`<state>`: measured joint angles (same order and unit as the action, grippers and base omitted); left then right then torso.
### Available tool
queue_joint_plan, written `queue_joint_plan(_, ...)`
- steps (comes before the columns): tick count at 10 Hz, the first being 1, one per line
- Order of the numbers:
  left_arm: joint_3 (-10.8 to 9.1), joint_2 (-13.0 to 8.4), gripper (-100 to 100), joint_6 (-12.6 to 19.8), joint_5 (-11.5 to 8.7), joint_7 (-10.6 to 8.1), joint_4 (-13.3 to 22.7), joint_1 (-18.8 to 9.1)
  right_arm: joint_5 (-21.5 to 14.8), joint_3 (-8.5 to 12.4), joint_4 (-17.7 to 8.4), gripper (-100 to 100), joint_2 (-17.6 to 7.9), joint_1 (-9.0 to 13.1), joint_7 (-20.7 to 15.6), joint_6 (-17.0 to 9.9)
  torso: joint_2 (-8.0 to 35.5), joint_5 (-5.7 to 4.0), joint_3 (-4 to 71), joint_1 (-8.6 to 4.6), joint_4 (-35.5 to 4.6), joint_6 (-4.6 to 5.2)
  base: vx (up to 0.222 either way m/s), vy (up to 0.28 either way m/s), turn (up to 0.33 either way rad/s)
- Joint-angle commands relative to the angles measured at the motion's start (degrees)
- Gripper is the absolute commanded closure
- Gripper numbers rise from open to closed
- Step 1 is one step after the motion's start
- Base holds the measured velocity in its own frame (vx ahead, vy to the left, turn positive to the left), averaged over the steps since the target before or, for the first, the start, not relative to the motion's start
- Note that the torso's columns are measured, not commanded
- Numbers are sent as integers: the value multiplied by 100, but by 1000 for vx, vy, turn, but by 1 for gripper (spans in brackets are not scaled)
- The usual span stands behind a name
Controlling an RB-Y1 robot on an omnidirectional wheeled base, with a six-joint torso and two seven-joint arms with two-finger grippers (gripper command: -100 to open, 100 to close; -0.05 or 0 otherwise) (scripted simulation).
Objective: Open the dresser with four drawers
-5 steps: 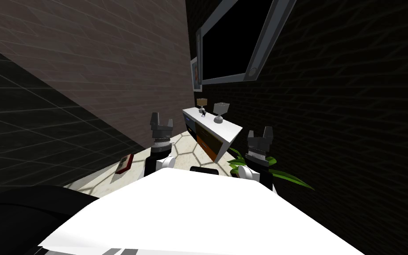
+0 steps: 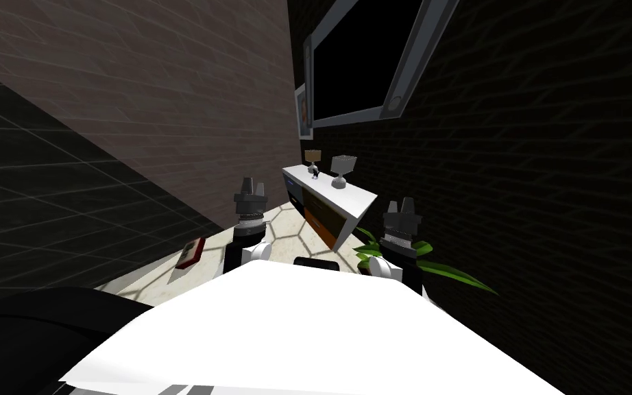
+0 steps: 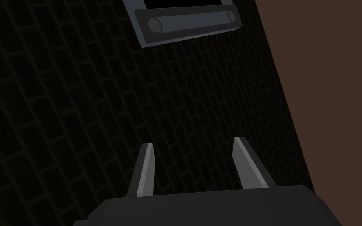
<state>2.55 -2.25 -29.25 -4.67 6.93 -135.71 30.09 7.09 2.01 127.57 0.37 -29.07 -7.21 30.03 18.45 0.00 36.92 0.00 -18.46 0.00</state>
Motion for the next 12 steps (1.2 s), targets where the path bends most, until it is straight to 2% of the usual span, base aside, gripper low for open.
queue_joint_plan(1, 0, 0, 0, 0, 0, 0, 0, 0, 0, 0, 0, 0, 0, 0, 0, 0, 424, 0, 844, 0, -423, 0, 0, 0, 0)
queue_joint_plan(4, 0, 0, 0, 0, 0, 0, 0, 0, 0, 0, 0, 0, 0, 0, 0, 0, 1693, 0, 3381, 0, -1692, 0, 0, 0, 0)
queue_joint_plan(5, 54, -229, -100, 66, 54, 0, 122, -60, 0, 0, 1, 0, 0, 0, 0, 0, 2116, 0, 4227, 0, -2114, 0, 31, 18, -69)
queue_joint_plan(7, 170, -428, -100, 209, 169, 1, 387, -187, 0, 0, -2, 0, 0, -1, 0, 0, 2351, 3, 4741, 10, -2356, 0, 57, 36, -105)
queue_joint_plan(12, 423, -546, -100, 524, 420, 1, 981, -470, 0, 0, -3, 0, 0, -1, 0, 0, 2389, -1, 4761, -5, -2385, 0, 64, 42, -90)
